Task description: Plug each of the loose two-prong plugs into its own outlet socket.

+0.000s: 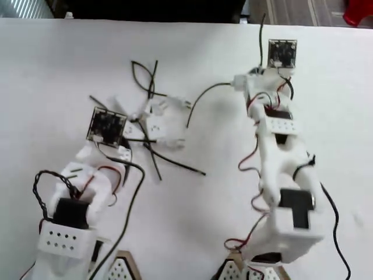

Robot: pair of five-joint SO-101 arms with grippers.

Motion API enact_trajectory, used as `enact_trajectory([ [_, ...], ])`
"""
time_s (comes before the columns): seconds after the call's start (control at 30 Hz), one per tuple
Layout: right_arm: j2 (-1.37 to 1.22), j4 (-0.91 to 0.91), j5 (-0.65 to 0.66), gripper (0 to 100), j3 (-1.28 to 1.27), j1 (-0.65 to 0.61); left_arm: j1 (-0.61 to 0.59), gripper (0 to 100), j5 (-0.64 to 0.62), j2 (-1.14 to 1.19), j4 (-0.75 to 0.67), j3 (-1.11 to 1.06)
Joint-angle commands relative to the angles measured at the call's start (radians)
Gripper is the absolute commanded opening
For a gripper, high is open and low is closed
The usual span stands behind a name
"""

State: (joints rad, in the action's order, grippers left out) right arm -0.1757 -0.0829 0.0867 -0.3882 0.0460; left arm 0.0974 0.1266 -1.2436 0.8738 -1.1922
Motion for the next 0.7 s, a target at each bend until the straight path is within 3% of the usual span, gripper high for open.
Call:
enact_trajectory([
  [0.0,-0.148,0.025,-0.011,1.7,0.176,0.013,-0.002,2,-0.011,-0.021,-0.018,0.003],
  [0.23,-0.386,0.019,-0.011,1.7,0.391,0.071,-0.002,2,-0.011,-0.021,-0.018,0.003],
  [0.53,-0.424,-0.12,-0.011,1.9,0.493,0.119,-0.002,2,-0.011,-0.021,-0.018,0.003],
  [0.67,-0.389,-0.228,-0.011,13.4,0.486,0.085,-0.002,2,-0.011,-0.021,-0.018,0.003],
])
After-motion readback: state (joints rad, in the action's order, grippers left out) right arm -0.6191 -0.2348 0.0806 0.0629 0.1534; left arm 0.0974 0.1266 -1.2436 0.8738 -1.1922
